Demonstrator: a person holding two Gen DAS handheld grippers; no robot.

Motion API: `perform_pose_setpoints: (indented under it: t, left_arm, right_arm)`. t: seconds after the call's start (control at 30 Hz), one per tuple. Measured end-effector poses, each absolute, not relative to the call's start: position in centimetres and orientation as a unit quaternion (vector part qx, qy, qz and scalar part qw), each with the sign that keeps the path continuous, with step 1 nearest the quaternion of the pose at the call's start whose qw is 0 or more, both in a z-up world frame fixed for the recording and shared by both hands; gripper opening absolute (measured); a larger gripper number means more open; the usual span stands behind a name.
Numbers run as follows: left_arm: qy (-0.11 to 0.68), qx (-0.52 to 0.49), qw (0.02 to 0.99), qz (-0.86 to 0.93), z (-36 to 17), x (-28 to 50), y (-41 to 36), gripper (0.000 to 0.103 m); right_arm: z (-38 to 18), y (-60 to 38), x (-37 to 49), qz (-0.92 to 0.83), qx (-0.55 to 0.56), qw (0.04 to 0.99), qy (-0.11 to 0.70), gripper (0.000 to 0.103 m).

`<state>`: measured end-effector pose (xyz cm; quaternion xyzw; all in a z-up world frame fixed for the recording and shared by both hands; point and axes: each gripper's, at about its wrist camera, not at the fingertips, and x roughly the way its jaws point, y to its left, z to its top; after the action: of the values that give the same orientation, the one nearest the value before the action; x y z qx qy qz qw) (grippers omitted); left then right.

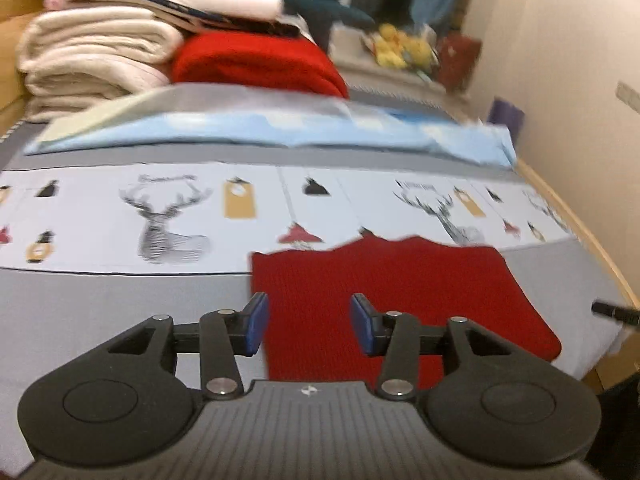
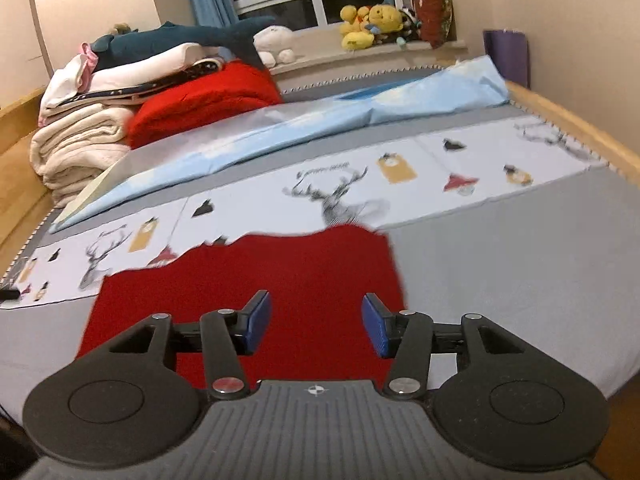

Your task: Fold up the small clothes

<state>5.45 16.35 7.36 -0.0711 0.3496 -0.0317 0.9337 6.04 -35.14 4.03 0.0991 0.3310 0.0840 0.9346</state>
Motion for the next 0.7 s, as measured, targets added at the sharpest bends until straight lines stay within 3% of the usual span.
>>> perform_pose_setpoints:
  t: [0.13,0.3,0.37,0.7]
  left_arm:
    - [0.328,-0.082,0.941,0.006,7.2,2.0,18.1,0.05]
    - [0.246,-0.097,0.963,0.05,8.9,-0.9,19.0,0.05]
    - [0.234,-0.091,0.966,0.056,9.2,-1.4,19.0,0.055]
    - [0.259,-0.089,0.96,0.058,8.9,-0.8,20.3,0.057]
  right_arm:
    - [2.4,-32.5,4.8,0.096,0.052,0.942,0.319,0.052]
    - [1.7,-29.0,4.6,0.119,-0.018,0.941,0.316,0.052]
    - [1.7,-28.0,4.9,0.121,-0.013,0.94,0.32,0.052]
    - [0.7,-20.4,6.6,0.152,0.002,0.93,0.334,0.052]
